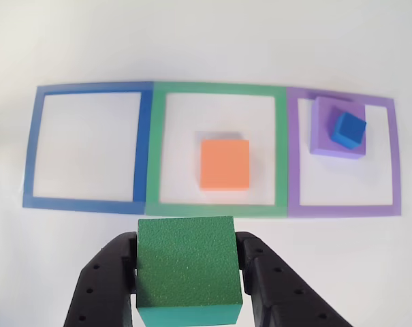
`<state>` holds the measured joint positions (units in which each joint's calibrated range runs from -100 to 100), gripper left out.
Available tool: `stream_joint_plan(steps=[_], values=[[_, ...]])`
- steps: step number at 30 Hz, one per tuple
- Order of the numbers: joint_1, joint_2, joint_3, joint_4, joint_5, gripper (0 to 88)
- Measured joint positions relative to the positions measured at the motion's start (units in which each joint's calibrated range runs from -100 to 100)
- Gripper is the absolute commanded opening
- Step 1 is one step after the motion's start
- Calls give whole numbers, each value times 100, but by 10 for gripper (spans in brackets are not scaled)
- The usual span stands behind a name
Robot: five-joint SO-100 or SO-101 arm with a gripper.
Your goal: Tower of hanoi
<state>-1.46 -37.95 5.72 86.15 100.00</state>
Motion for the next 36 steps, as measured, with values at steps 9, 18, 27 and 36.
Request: stream_joint_plan(steps=[9,18,27,36], values=[[622,-705,2495,-1963,0,55],[758,-949,4920,-4630,0,55],[816,-907,6409,-6696,0,55],[816,-109,7217,-8706,0,56]])
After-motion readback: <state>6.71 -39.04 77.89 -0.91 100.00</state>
